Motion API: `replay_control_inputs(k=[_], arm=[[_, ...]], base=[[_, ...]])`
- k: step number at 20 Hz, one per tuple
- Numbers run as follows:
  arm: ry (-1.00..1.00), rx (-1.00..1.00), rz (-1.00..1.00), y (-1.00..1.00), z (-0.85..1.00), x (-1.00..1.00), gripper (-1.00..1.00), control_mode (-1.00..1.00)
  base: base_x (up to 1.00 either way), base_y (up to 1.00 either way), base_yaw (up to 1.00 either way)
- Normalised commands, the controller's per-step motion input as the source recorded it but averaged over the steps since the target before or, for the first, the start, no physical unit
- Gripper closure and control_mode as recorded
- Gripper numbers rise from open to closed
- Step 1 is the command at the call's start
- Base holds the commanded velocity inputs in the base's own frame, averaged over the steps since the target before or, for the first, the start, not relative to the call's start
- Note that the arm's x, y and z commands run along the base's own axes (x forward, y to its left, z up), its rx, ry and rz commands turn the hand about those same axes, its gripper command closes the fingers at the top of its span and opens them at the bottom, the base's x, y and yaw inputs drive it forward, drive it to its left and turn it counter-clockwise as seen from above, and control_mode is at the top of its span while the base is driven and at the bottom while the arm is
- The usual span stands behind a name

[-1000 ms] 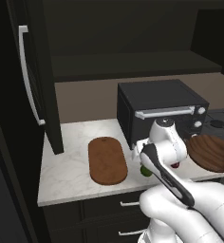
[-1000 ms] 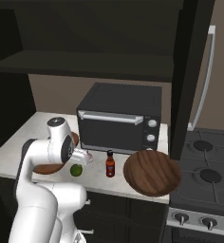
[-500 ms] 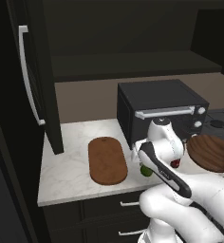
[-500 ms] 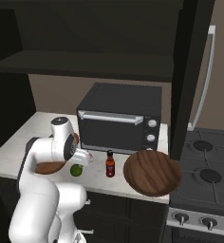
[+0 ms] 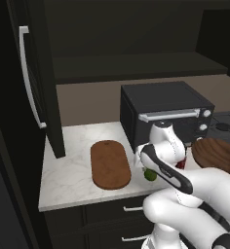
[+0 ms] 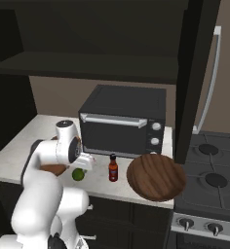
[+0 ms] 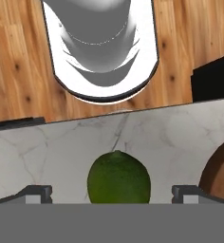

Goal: Open the cabinet. Place the bowl and condiment on the counter. Then place the lime and garlic on the cutting board.

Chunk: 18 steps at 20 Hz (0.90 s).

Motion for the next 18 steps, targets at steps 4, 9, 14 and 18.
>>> replay_control_inputs(k=[4,9,14,18], arm=[[0.00,0.02,0.00,0.00,-0.35,0.00,-1.00,-1.00],[0.00,0.02,0.00,0.00,-0.37,0.00,-1.00,-1.00],[0.00,0.04,0.00,0.05,-0.38,-0.03,-1.00,-1.00],[0.00,0.03,0.00,0.12,-0.29,-0.01,-1.00,-1.00]], base=[[0.00,0.00,0.00],[0.00,0.00,0.00],[0.00,0.00,0.00],[0.00,0.00,0.00]])
